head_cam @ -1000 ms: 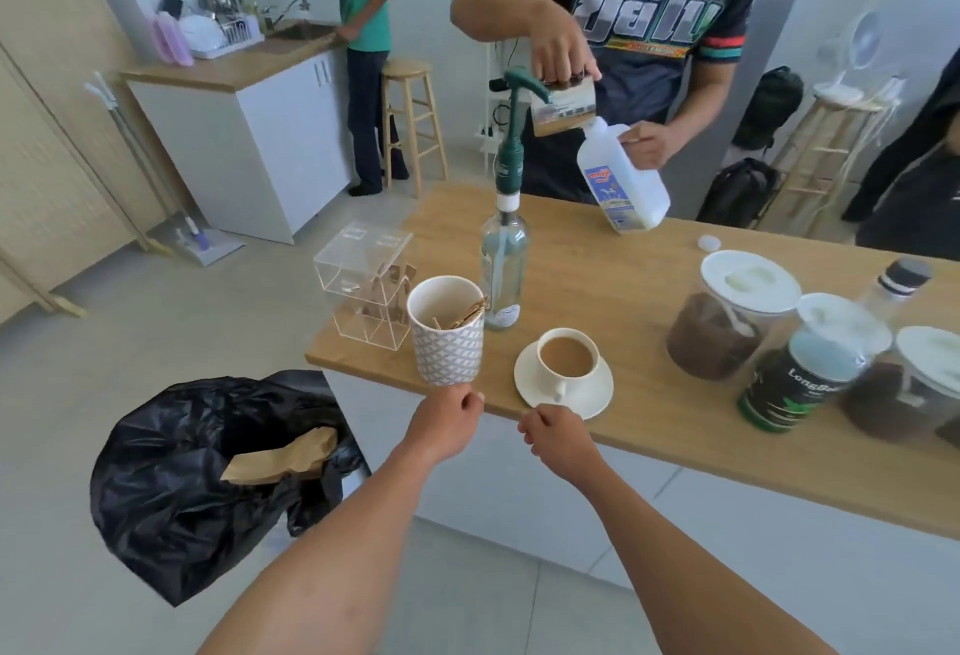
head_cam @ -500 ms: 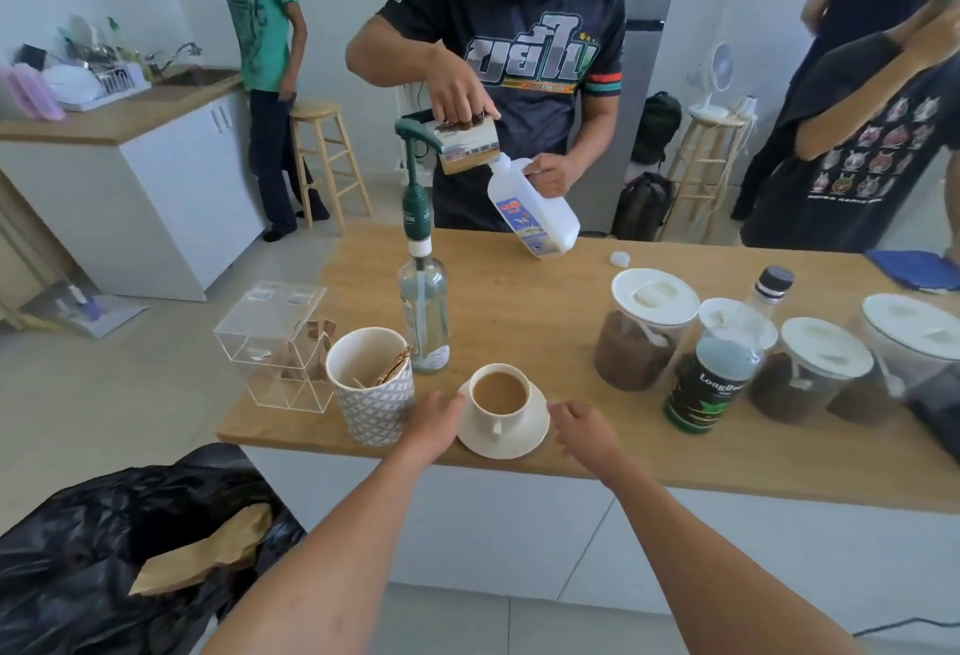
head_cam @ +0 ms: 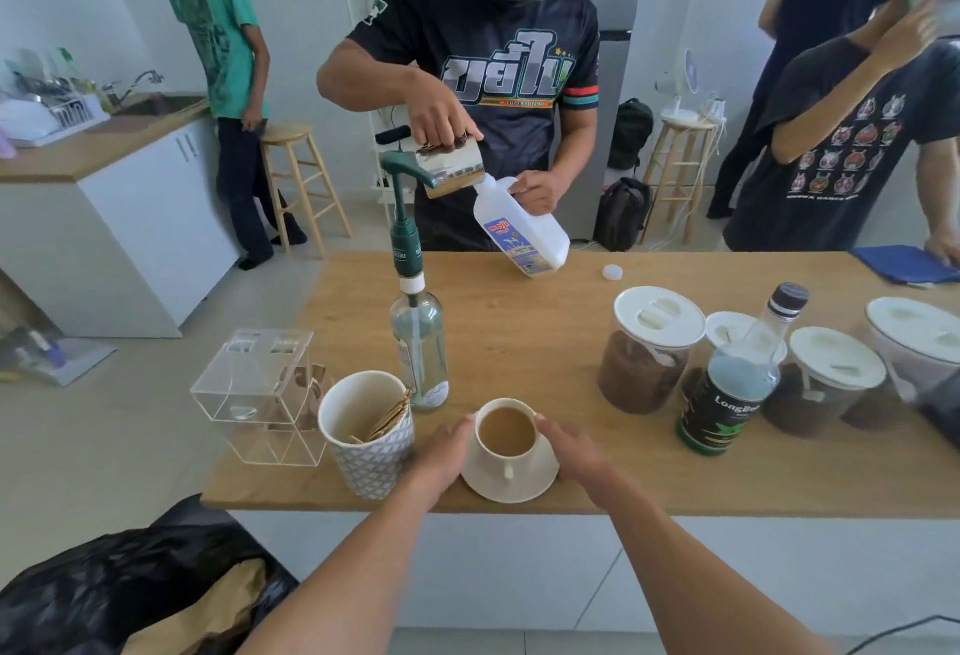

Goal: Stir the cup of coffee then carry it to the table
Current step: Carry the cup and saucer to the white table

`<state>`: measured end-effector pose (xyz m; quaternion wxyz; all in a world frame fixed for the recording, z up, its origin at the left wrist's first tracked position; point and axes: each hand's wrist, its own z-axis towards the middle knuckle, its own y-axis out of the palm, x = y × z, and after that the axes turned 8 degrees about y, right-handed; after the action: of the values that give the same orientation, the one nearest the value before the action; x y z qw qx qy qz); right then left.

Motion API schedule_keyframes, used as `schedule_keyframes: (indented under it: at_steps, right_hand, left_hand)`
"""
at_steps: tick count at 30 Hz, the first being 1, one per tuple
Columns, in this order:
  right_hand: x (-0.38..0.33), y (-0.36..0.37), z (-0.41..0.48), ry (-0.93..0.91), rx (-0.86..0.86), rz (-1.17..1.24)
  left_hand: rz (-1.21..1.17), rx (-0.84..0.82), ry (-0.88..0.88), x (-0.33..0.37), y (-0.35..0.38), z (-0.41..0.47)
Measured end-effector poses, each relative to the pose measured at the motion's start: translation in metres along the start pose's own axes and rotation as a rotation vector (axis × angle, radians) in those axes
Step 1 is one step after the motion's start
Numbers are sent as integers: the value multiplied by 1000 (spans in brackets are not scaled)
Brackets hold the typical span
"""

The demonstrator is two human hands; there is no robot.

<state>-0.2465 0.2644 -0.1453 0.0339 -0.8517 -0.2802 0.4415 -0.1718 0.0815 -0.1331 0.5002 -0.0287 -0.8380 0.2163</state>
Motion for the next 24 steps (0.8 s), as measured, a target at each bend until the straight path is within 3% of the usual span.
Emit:
schedule_keyframes:
  at_steps: [7,14,24]
  right_hand:
    - [2,-4,5,54,-61,67]
    - [3,-8,6,90,-119,186]
    - [2,-14,-5,152,-196,299]
  left_hand:
    - [-54,-3,-29,1,1,9]
    - [-276,-11,-121,1,-1,10]
    - [-329,-3,-144,-4,-2,19]
